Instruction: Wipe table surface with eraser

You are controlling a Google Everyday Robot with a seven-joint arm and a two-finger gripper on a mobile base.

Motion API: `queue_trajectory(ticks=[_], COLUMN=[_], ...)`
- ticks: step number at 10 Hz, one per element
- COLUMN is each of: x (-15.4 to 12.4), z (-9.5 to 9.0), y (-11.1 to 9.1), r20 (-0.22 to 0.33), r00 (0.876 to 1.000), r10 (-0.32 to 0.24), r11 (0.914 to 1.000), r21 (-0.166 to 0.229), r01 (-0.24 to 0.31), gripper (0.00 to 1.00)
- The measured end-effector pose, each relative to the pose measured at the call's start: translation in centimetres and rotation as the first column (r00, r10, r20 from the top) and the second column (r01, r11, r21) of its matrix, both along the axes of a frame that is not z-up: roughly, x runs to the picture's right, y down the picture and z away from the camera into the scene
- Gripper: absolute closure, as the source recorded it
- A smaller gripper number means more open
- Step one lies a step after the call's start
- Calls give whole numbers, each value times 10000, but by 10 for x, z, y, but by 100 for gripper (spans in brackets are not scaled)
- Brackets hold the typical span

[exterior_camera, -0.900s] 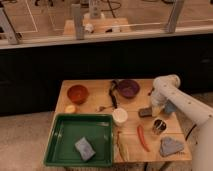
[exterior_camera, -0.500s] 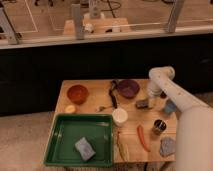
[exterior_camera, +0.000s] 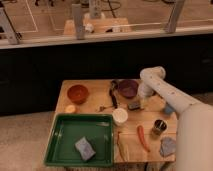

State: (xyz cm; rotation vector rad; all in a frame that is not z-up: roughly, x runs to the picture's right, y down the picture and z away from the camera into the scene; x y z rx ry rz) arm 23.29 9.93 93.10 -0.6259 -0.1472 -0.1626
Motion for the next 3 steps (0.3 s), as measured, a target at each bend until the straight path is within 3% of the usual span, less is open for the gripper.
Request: queue_trajectory(ticks=[3], x=[-18], z=[-30], y=[31], r20=[517], r00=[9980], r10=[-365], r11=[9993], r21=[33], r01=[364], gripper=[100])
